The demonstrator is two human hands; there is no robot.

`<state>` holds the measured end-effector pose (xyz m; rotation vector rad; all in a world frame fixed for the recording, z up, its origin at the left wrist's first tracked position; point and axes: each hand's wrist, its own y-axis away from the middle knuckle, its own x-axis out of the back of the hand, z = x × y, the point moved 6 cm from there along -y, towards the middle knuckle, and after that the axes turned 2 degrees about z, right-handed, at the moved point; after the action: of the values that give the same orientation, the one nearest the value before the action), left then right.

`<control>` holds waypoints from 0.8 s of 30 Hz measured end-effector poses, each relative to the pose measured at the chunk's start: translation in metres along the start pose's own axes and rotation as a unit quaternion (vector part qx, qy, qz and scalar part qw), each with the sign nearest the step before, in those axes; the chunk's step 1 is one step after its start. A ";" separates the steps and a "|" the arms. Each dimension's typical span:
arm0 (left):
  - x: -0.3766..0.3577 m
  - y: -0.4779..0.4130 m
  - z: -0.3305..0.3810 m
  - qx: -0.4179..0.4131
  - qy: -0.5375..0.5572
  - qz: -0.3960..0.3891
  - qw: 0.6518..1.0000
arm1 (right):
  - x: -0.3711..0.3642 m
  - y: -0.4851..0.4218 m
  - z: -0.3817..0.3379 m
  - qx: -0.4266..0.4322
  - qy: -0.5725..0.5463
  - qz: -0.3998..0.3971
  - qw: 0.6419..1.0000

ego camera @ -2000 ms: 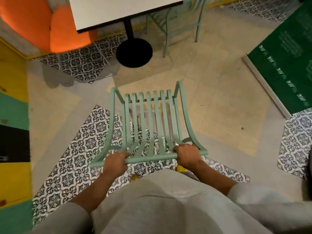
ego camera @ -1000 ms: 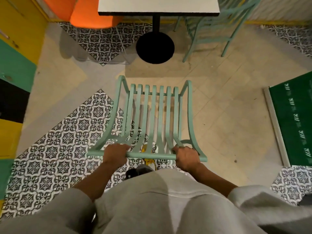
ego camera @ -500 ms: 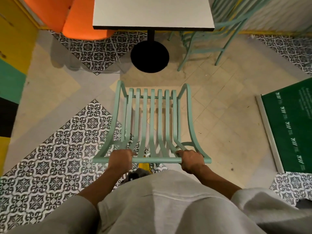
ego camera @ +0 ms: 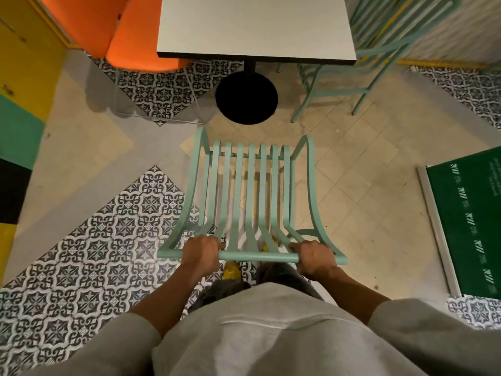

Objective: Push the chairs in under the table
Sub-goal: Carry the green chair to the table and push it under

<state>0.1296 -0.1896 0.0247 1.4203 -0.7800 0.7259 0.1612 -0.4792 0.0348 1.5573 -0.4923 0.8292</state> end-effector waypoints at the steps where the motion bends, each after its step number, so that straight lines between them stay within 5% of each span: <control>1: 0.002 -0.002 0.001 0.000 0.008 0.000 1.000 | 0.003 -0.002 0.002 0.005 0.005 0.003 1.000; 15: 0.062 -0.079 0.003 0.061 -0.001 0.008 0.998 | 0.077 -0.088 0.038 0.029 -0.002 0.018 0.999; 19: 0.086 -0.101 0.003 0.107 0.017 0.028 0.994 | 0.110 -0.112 0.047 0.049 0.000 0.082 0.995; 24: 0.097 -0.122 0.001 0.124 0.015 0.015 0.992 | 0.121 -0.136 0.055 0.048 -0.034 -0.010 0.998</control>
<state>0.2853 -0.1967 0.0353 1.6187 -0.7076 0.8891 0.3504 -0.4919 0.0341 1.6806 -0.4923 0.7968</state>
